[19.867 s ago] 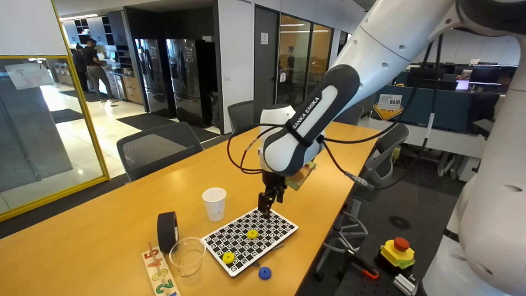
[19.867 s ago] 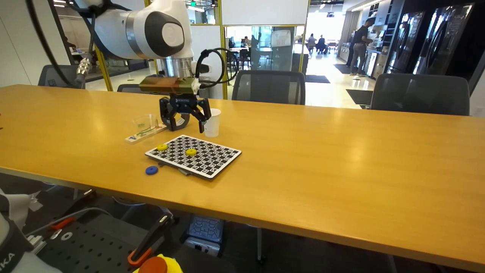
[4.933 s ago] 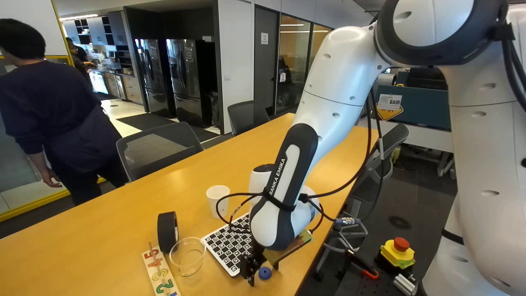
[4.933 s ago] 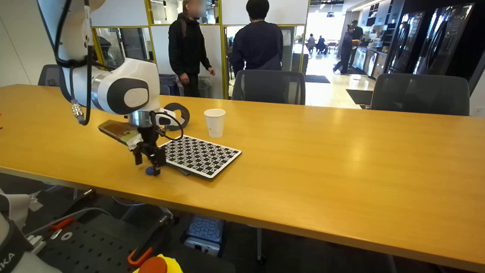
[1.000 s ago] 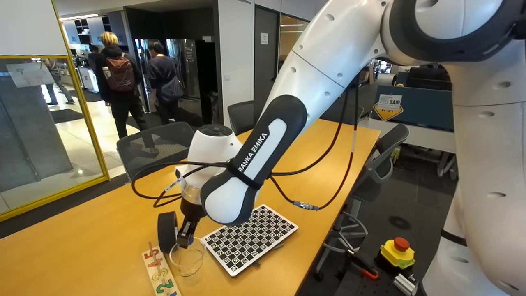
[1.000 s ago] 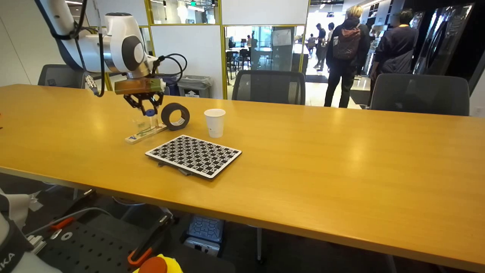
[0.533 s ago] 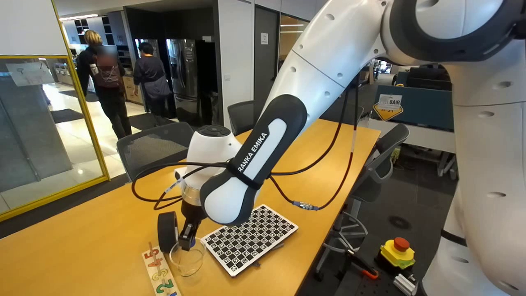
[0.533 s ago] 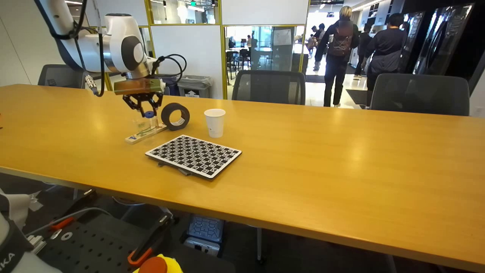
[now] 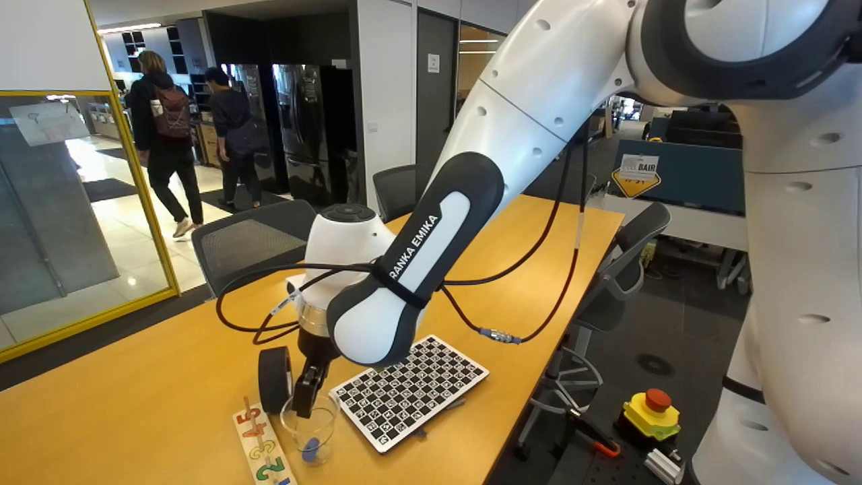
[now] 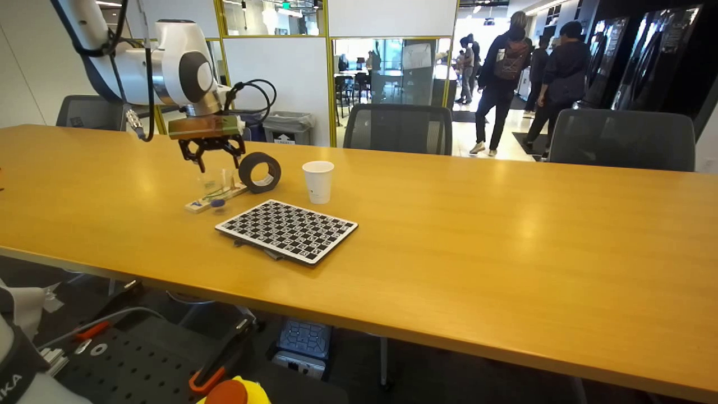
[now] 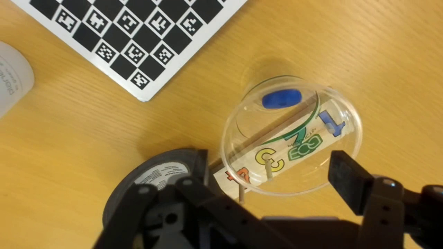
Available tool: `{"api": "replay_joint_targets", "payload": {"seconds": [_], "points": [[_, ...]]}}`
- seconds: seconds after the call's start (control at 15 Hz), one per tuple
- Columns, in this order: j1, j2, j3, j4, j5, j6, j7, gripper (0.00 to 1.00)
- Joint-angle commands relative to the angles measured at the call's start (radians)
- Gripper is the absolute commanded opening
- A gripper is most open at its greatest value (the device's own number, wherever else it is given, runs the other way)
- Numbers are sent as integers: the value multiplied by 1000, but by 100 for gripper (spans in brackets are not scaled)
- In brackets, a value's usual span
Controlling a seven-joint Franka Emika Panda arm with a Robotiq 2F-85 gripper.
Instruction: Put the yellow discs in the white cup and the blue disc in the clear cup
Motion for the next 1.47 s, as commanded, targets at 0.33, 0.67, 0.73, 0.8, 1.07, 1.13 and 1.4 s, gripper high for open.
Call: {"api": "replay_joint_targets", "payload": {"seconds": [0.33,0.67,0.73,0.8,1.07,1.13,1.4], "points": [[15,-415,-144,-146,-165,-362,191,100],[-25,-700,-153,-254,-68,-638,80,100],[-25,-750,-163,-273,-47,-673,54,100],[-23,-799,-175,-302,-26,-691,27,100],[-23,-982,-238,-403,28,-732,-50,100],[-25,-1020,-254,-426,36,-729,-64,100],[-38,-1116,-307,-475,33,-755,-104,100]]}}
